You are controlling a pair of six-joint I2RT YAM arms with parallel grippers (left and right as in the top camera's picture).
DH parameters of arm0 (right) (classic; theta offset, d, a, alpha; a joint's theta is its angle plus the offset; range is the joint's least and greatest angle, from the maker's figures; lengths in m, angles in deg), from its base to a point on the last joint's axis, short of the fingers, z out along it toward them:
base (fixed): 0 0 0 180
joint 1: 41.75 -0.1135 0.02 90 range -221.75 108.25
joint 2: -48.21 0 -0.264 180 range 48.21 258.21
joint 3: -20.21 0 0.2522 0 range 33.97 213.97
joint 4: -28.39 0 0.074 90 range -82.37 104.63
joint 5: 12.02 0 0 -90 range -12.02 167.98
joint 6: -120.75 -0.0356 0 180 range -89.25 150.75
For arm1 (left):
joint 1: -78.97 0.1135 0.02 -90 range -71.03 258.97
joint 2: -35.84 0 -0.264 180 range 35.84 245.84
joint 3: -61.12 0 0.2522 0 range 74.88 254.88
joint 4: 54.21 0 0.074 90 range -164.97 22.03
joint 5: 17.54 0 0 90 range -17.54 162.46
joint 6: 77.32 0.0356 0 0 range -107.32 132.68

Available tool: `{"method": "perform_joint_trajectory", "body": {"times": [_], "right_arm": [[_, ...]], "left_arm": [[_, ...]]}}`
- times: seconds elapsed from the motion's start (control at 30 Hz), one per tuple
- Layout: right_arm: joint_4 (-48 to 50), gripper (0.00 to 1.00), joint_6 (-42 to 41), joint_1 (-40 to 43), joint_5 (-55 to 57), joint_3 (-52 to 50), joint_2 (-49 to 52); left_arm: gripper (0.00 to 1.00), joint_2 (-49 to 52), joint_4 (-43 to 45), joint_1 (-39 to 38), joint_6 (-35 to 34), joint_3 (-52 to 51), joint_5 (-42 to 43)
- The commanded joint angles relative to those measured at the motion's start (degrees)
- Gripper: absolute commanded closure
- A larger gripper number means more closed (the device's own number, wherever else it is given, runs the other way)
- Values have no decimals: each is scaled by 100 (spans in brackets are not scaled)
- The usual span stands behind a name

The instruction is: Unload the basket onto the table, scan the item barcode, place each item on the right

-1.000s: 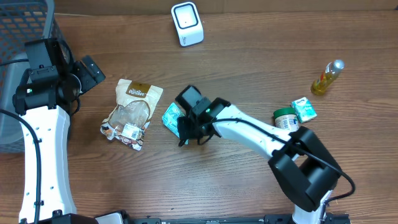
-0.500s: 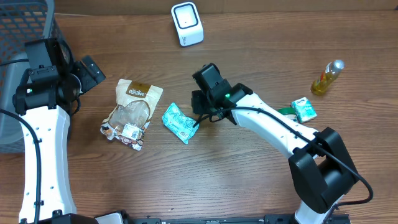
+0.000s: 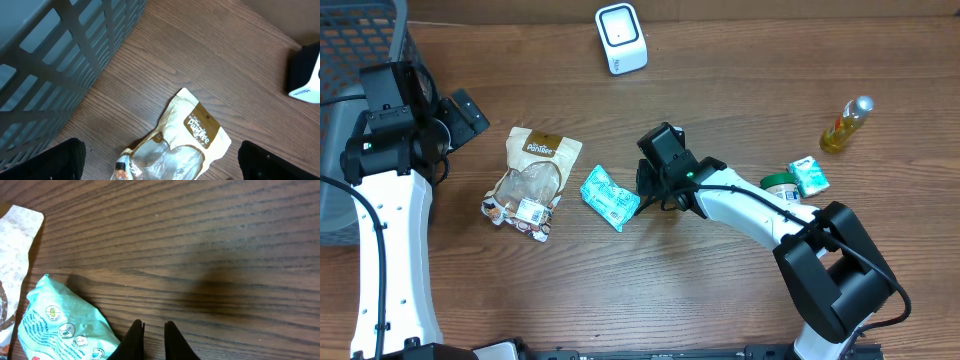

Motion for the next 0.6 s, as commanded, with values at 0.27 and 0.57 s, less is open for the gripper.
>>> {"method": "perform_joint_trajectory", "body": {"times": [0.27,0.57], "right_arm": [[-96,81,-168,-107,-1119,-111,-68],[-468,78,-168,-341,-1550,-111,-68]], "left_arm": [[0,-31,7,-9,87,122,-94],[0,-31,7,-9,87,122,-92]]}}
